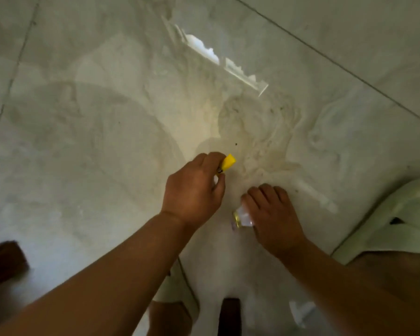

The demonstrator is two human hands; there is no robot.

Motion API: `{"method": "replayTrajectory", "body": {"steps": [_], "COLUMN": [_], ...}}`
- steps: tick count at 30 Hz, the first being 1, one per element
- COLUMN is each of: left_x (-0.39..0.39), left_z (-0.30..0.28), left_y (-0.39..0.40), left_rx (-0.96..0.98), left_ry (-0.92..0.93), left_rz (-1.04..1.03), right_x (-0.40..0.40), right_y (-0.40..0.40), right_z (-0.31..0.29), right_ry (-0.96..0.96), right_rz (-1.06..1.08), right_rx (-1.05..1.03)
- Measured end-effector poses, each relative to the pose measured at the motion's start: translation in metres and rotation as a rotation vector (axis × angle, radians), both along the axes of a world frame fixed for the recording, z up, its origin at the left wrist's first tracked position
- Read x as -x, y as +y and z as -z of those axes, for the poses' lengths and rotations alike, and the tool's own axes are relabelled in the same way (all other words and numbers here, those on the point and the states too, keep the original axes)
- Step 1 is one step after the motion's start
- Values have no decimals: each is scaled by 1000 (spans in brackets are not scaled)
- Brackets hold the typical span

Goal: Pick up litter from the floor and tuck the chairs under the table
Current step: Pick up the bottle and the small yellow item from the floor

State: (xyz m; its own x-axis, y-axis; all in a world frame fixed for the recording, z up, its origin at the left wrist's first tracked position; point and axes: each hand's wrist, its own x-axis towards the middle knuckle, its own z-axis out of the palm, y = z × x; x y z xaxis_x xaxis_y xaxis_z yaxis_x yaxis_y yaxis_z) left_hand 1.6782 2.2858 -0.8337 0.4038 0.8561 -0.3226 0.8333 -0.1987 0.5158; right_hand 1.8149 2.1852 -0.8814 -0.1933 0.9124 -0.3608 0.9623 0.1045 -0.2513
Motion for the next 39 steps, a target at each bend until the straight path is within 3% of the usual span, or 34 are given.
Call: {"method": "replayTrajectory", "body": {"steps": [13,26,31,39], "left_x": [24,31,29,23], "left_z": [9,-3,-9,-21], "left_y": [-21,-18,-14,-9], "left_rx": [17,-6,-13,-2], "left_ry": [-24,-26,-19,1], "left_rz": [-46,-48,-31,-1], "right_x": [17,20,16,-7], "right_y": [2,5,4,39], "right_z": [9,13,11,-26], "right_ry": [-175,-163,-131,3], "right_rz": [-49,6,118,497], "right_rx": [-59,-47,-43,-71]}}
